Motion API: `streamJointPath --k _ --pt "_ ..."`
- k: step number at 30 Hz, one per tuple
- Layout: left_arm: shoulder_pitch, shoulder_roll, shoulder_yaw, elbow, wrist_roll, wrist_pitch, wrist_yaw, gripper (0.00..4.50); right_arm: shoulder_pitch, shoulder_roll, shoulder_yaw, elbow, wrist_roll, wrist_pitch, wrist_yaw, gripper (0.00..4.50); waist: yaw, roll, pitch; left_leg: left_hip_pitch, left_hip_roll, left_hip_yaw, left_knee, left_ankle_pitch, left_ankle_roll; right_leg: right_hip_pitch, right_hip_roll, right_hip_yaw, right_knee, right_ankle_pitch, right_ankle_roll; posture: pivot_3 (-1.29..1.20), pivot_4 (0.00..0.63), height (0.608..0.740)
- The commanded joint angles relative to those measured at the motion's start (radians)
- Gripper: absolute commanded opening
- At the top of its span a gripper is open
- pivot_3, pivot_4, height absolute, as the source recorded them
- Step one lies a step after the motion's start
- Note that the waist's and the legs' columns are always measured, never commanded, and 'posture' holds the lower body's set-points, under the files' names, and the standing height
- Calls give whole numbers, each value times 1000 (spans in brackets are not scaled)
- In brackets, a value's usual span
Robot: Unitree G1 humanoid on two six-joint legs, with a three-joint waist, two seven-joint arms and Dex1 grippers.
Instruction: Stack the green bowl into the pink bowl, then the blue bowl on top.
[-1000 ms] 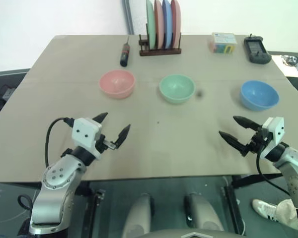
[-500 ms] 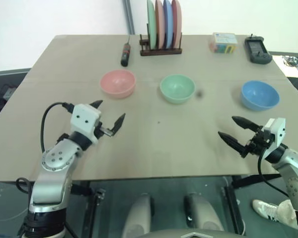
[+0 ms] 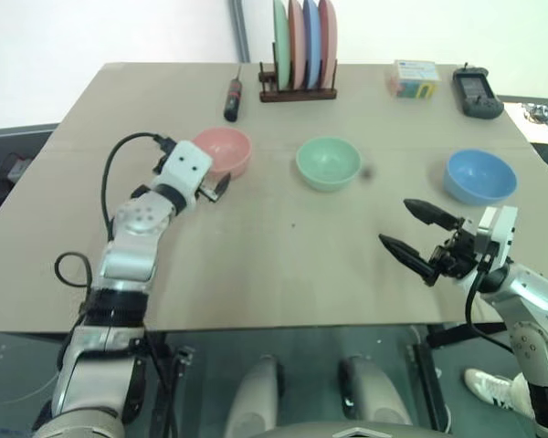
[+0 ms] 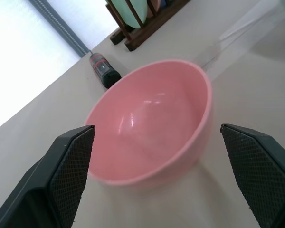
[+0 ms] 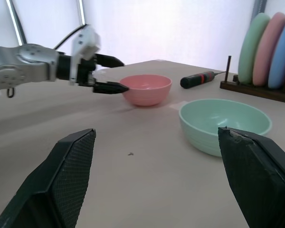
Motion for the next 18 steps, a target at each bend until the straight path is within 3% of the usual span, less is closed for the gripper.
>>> streamJointPath --k 1,10,13,17,18 --pt "-134 -16 -49 188 50 -101 -2 4500 -34 8 6 -85 12 1 -33 4298 4 0 0 0 0 0 0 0 0 0 0 0 0 0 0 0 150 740" --pt "-335 -86 -157 591 130 -246 -52 4500 -50 1 15 -158 10 45 -102 4298 12 -1 0 -1 0 0 0 0 0 0 0 -1 0 0 0 0 150 740" --pt "-384 -93 -159 679 141 -258 -61 3825 -49 -5 11 -167 9 53 -115 4363 14 -1 0 -1 0 -1 1 0 0 0 0 -2 0 -2 3 0 150 740" --pt "-416 -96 -158 727 144 -283 -65 2348 -45 -15 6 -173 9 58 -122 4363 11 -1 0 -2 0 -1 1 0 0 0 0 -2 0 -1 2 0 150 740" --pt "-419 -97 -156 729 142 -286 -70 2188 -43 -17 5 -174 8 59 -123 4363 11 -1 0 -1 0 -1 1 0 0 0 0 -2 0 -1 2 0 150 740"
